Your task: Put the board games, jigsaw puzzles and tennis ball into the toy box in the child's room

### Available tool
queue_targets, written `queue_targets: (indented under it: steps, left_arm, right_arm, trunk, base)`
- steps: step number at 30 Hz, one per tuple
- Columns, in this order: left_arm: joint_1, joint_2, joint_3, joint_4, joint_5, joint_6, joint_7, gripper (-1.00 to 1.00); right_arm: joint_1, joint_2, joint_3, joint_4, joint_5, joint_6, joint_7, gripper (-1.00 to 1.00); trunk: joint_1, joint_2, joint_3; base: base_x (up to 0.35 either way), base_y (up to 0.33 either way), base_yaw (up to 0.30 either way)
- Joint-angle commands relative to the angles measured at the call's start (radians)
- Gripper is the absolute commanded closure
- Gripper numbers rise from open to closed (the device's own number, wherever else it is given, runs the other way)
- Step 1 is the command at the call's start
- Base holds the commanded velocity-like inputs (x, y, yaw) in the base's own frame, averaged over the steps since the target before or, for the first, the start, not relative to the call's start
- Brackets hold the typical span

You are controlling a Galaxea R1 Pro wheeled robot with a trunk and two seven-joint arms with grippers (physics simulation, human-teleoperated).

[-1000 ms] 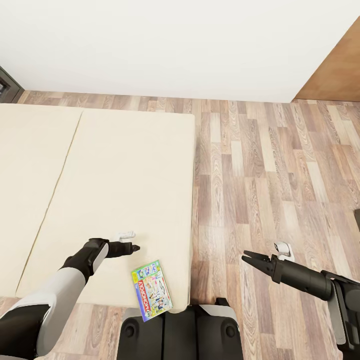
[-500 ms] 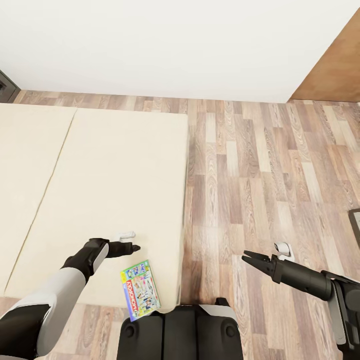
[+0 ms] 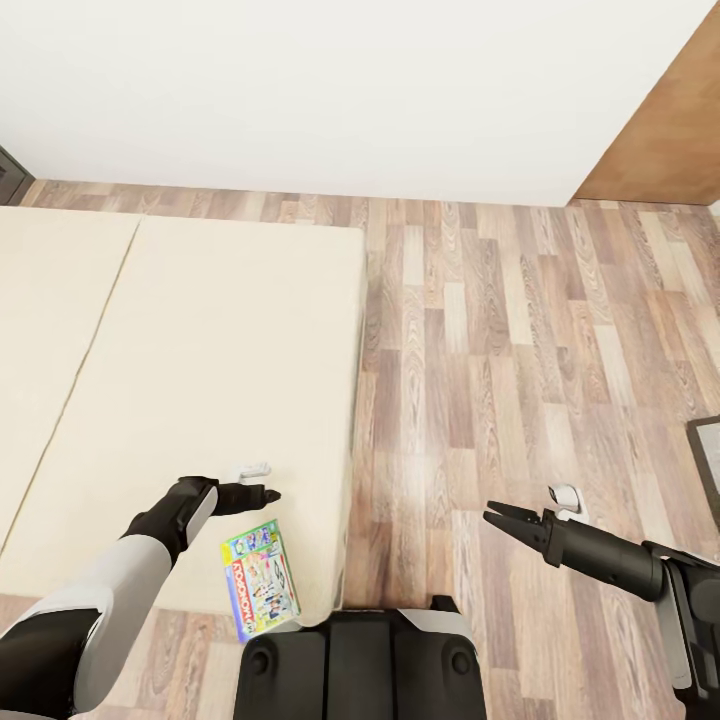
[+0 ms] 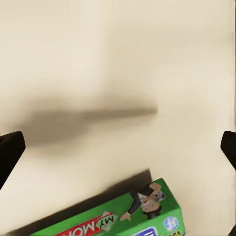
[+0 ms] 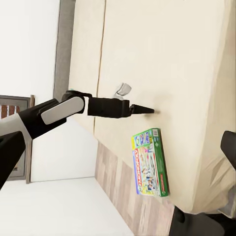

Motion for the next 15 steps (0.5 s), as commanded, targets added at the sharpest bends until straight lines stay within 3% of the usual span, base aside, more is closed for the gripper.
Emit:
queue_targets:
  steps: [1,15]
  left_arm:
    - [0.0,-0.001,0.006,-0.001,0.001,0.008,-0.004,-1.0]
    - [0.0,0.0,0.006,-0.001,0.0,0.006,-0.004,-1.0]
  right_arm:
    - [0.0,0.0,0.0,0.0,-0.002,0.01,0.002,-1.0]
    - [0.0,0.0,0.0,0.001,-0.002,0.01,0.002,-1.0]
  trunk:
    - [0.0,-0.001,-0.001]
    - [0.0,-0.001,-0.001]
  base:
    - [0.0,-0.088,0.0]
    - [0.0,-0.025,0.0]
